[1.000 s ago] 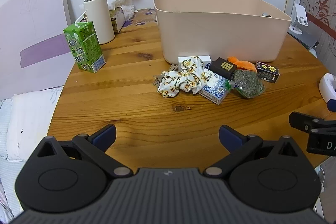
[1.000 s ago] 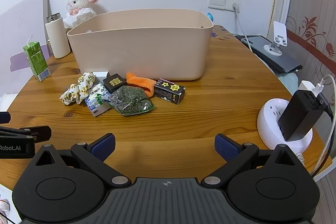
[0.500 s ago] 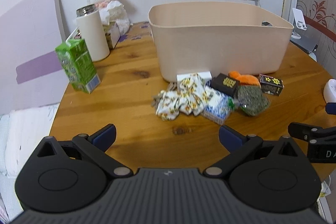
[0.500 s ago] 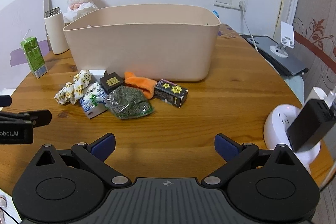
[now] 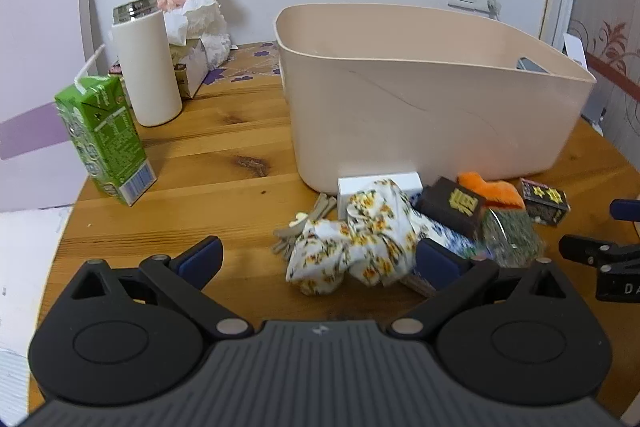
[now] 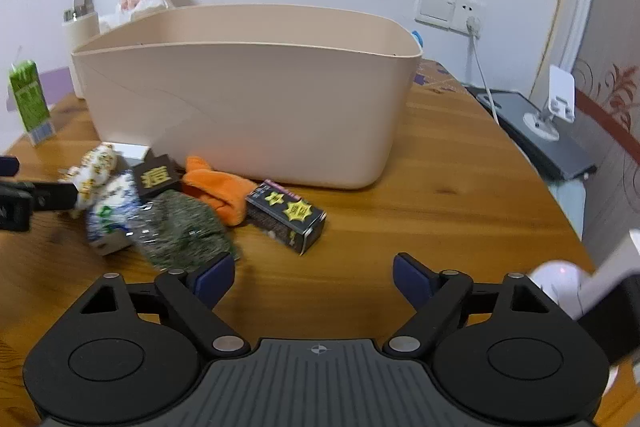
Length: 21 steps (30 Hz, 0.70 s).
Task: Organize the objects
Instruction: 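Grasp the floral scrunchie with the left tool while the right tool grasps the black star box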
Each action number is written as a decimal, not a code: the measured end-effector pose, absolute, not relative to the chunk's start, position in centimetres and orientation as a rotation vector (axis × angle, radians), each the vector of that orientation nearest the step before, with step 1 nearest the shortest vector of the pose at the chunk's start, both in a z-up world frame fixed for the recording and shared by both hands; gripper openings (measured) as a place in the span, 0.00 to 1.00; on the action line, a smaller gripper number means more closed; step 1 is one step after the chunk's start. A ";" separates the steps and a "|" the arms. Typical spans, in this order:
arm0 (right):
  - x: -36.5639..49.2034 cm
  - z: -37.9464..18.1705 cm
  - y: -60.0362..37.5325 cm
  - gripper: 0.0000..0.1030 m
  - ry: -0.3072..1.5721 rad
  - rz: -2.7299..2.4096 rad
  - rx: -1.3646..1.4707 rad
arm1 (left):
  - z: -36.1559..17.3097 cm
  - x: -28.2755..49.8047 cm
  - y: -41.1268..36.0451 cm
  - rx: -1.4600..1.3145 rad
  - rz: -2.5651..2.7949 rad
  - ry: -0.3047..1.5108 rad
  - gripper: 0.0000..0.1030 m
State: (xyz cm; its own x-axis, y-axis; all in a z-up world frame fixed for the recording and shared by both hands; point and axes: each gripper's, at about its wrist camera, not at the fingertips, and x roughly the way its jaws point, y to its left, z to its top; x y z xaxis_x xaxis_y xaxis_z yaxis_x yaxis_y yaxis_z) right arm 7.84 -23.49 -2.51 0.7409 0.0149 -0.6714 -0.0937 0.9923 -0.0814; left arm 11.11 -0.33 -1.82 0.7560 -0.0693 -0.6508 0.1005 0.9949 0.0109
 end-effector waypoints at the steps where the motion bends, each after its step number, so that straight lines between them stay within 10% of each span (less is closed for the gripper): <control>1: 8.3 -2.7 -23.4 0.84 0.732 0.059 -0.122 | -2.0 11.5 -0.2 0.033 -0.100 0.716 0.98; 15: 12.5 -4.3 -22.2 0.67 0.729 0.147 -0.148 | -2.5 13.6 -0.6 -0.008 -0.250 0.766 0.53; 21: 11.8 -4.2 -22.4 0.23 0.740 0.199 -0.094 | -2.2 13.2 -0.3 -0.028 -0.276 0.782 0.23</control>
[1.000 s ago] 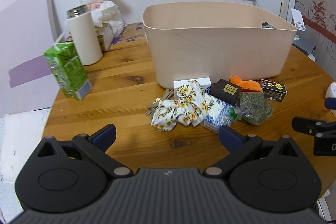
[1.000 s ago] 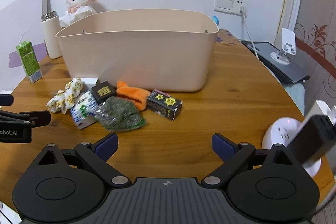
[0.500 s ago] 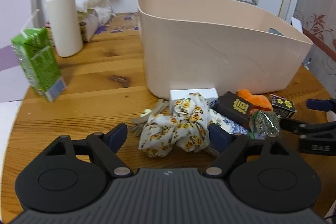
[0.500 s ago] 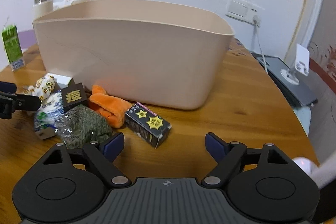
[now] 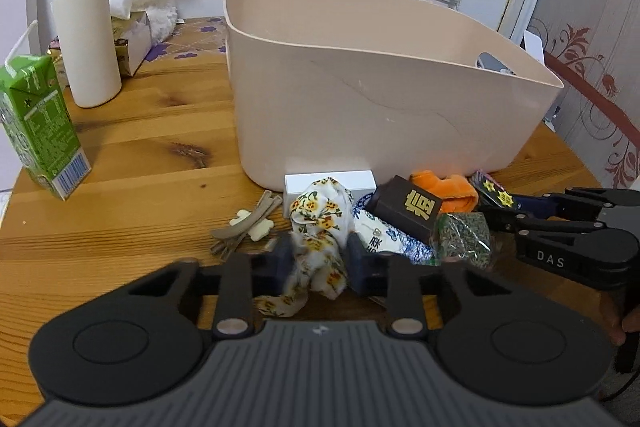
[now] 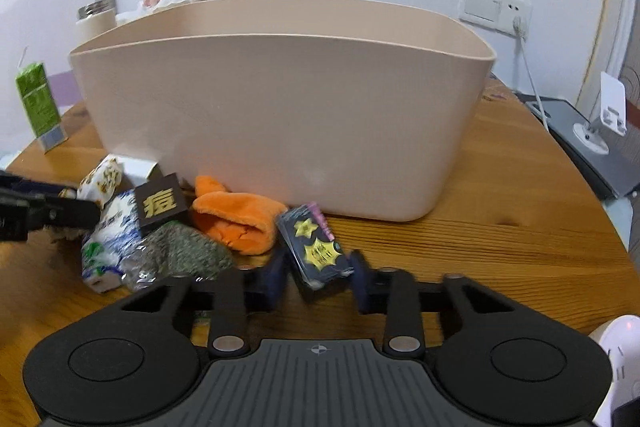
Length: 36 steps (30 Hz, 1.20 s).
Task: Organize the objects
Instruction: 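Grasp the floral scrunchie with the left tool while the right tool grasps the black star box, then lift both items over the bin and open both tools to drop them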
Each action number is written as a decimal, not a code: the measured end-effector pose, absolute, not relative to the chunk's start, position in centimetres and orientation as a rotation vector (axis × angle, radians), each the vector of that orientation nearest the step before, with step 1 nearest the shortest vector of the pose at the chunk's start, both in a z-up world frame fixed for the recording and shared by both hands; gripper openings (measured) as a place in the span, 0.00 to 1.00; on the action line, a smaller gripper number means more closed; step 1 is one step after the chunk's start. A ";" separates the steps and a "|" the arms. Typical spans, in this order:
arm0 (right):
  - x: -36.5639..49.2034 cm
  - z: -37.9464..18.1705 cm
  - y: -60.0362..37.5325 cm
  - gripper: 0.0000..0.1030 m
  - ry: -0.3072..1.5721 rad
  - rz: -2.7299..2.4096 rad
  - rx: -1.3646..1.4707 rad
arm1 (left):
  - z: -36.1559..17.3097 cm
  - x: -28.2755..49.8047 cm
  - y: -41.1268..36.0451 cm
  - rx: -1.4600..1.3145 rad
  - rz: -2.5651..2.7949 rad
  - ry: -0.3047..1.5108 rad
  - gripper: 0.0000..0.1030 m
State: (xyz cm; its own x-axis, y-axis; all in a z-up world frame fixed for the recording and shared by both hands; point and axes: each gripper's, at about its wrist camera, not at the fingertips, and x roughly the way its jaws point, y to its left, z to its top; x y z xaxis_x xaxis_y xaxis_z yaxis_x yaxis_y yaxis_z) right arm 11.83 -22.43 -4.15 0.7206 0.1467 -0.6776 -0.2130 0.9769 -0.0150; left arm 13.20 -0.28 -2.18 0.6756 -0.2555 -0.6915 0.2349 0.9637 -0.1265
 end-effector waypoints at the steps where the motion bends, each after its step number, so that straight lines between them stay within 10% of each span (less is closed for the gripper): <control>1: 11.7 -4.0 -22.3 0.22 0.744 0.206 -0.103 | -2.1 13.0 -0.3 -0.013 -0.274 0.781 0.19; 36: 11.2 8.4 -24.6 0.21 0.461 0.102 0.022 | 11.9 16.2 -0.4 0.047 -0.217 0.477 0.11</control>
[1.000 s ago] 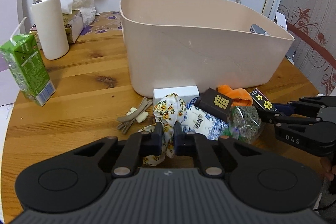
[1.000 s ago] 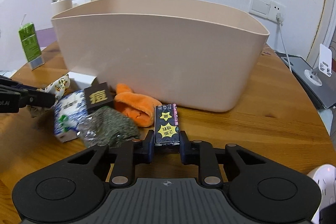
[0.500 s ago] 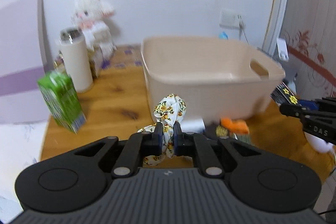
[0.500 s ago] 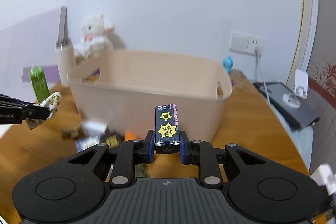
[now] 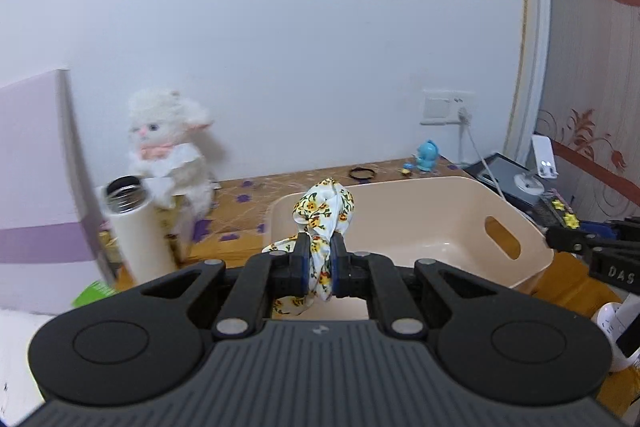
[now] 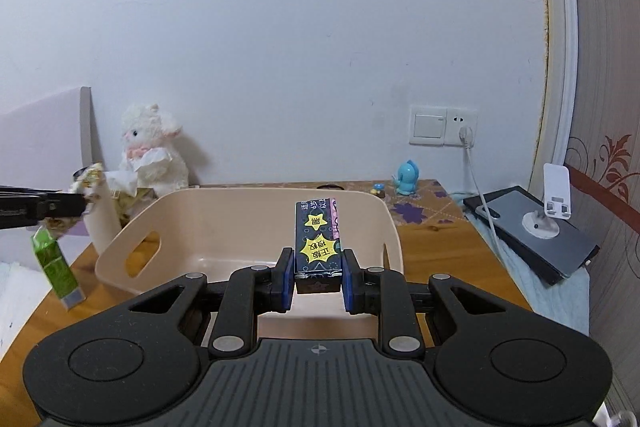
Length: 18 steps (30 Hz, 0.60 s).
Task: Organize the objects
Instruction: 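Lift both items over the bin and open both tools to drop them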
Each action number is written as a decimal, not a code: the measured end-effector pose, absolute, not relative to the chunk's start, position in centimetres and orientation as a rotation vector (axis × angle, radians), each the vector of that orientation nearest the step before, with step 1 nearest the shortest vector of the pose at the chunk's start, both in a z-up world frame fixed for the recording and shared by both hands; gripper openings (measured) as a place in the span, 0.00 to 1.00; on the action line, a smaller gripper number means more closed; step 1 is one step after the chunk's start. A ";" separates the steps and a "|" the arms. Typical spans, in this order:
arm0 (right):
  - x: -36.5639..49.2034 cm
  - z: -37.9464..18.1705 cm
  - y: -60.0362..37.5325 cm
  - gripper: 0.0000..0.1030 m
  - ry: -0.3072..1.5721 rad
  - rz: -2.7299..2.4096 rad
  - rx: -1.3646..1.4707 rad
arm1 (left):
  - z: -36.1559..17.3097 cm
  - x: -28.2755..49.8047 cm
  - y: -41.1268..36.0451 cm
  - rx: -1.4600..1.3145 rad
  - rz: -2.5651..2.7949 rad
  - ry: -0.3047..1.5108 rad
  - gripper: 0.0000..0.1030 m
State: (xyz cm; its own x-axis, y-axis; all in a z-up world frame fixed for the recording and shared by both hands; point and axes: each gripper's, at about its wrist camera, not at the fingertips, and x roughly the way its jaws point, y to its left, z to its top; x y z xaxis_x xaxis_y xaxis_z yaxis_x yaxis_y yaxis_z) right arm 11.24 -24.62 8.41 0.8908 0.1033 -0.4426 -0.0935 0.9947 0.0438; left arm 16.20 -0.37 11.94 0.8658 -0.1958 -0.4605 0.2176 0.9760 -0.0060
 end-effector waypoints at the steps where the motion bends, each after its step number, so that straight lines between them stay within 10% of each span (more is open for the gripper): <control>1: 11.8 8.3 -24.6 0.21 0.472 0.104 0.028 | 11.6 16.8 -0.8 0.048 -0.218 0.490 0.11; 13: 17.2 4.1 -22.5 0.22 0.621 0.068 0.023 | 4.9 23.0 -5.0 0.145 -0.192 0.691 0.15; 18: 16.7 4.2 -21.9 0.50 0.613 0.076 -0.002 | 4.8 21.9 -4.4 0.164 -0.179 0.693 0.62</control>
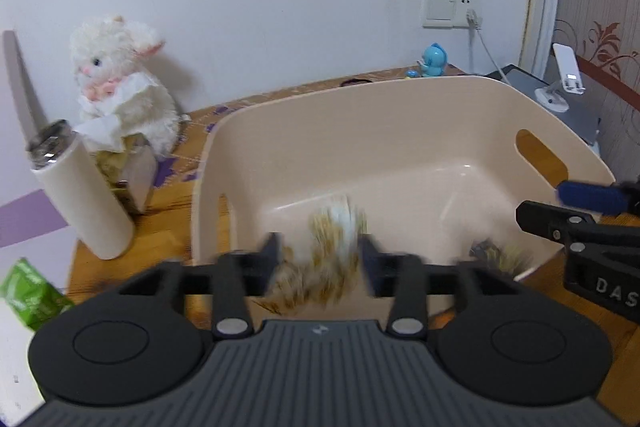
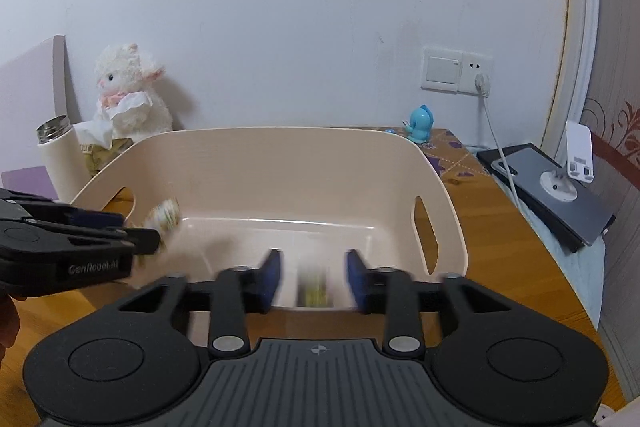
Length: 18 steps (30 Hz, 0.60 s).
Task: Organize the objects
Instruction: 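Lift both items over the bin and open both tools to drop them, then grasp the clothespin with the left tool while the right tool grasps the tea-leaf bag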
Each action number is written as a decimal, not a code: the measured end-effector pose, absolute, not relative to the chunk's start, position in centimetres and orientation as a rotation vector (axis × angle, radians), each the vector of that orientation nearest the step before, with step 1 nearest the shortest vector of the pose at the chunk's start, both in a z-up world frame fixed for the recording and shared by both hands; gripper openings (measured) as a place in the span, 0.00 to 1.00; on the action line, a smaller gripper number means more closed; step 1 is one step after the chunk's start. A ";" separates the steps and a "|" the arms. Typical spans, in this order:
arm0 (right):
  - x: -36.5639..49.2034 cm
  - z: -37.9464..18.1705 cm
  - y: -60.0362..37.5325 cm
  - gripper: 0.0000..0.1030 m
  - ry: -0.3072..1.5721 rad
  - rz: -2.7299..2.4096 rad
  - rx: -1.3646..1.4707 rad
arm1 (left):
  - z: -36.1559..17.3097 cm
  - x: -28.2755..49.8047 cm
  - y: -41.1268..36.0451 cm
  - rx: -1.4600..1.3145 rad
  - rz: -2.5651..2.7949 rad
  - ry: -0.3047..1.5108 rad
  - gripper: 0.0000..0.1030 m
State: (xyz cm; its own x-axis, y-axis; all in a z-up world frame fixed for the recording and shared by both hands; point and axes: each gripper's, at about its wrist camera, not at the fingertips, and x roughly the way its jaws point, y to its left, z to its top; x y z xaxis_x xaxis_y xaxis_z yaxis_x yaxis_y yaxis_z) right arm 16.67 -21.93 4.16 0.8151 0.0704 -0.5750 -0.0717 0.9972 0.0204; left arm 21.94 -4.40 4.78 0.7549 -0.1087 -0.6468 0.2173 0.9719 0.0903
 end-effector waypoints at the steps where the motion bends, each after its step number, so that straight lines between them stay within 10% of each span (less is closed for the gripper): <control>1: 16.4 4.4 -22.0 0.59 0.603 0.080 -0.001 | 5.2 21.3 -4.2 0.162 -0.169 0.676 0.74; 8: 13.0 5.4 -22.9 0.86 0.561 0.106 0.035 | 7.9 17.4 -2.1 0.143 -0.177 0.600 0.89; 18: 8.6 2.7 -23.5 0.97 0.626 0.131 0.025 | 5.3 13.3 -0.2 0.242 -0.165 0.592 0.92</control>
